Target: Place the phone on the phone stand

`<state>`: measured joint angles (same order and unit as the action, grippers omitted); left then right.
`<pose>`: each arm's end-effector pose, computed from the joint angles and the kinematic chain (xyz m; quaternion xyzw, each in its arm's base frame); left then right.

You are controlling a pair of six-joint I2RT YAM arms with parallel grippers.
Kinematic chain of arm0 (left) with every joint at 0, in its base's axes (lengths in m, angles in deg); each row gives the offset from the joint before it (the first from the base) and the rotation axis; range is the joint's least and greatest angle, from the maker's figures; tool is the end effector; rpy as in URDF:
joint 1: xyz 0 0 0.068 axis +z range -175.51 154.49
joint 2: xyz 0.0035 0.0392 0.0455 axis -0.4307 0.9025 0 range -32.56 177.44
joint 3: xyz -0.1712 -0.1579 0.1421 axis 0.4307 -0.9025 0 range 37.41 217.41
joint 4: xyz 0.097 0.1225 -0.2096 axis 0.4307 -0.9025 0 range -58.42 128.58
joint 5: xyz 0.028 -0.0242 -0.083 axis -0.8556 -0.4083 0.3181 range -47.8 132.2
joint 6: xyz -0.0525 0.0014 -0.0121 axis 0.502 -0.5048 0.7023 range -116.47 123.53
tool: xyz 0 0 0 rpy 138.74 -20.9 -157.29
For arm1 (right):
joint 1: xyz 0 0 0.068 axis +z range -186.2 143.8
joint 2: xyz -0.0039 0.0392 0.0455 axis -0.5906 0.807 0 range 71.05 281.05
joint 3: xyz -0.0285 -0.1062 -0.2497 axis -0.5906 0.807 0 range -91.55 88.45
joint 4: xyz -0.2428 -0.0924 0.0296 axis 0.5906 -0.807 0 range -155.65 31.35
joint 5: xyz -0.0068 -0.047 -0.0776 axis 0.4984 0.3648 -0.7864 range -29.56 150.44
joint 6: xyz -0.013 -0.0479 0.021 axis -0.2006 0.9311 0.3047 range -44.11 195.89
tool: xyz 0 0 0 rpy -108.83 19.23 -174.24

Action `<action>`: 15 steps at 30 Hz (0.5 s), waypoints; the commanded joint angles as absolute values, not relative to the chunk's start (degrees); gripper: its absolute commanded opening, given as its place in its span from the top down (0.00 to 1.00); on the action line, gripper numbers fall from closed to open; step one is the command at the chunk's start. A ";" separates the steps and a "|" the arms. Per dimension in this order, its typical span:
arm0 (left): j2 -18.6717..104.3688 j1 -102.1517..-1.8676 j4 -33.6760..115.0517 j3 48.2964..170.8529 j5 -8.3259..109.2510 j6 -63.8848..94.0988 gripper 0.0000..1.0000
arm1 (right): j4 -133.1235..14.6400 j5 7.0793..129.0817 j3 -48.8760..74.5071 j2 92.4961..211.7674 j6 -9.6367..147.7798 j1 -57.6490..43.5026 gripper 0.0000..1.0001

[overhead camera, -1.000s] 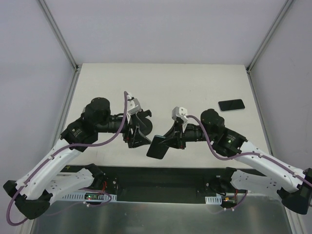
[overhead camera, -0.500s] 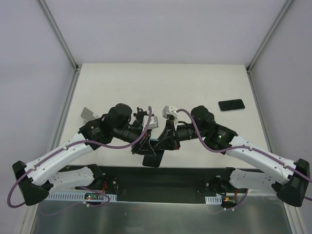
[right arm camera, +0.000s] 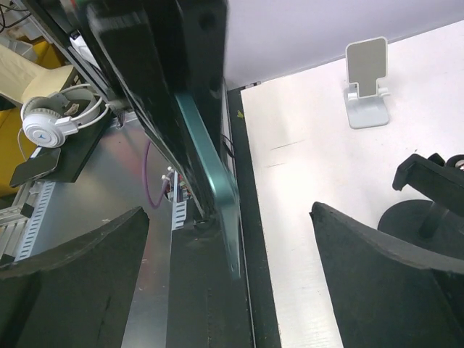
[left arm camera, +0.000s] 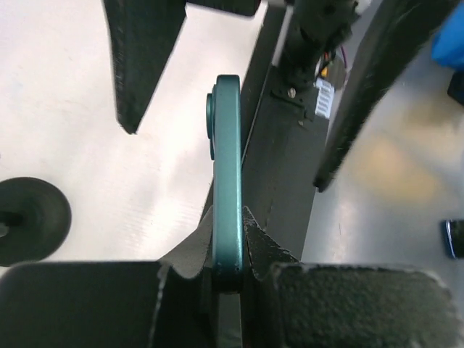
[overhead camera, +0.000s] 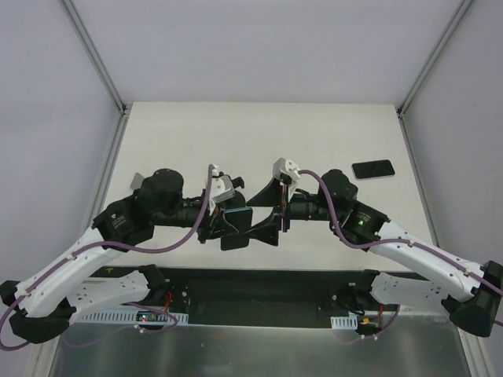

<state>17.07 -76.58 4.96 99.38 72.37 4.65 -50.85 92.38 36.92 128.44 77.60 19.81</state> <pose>0.0948 -0.1459 0.3876 0.4697 0.6605 -0.4326 0.3950 0.1140 0.2027 0.3741 -0.4958 0.4897 0.4856 0.5278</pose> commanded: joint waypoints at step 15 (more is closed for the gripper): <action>8.05 -77.19 23.82 102.44 63.38 24.44 1.00 | -39.84 96.74 32.02 133.37 73.34 25.15 0.83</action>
<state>7.76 -76.58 17.04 100.26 64.13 19.12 -46.40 94.39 34.23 134.47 75.22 24.70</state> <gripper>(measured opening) 0.058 0.317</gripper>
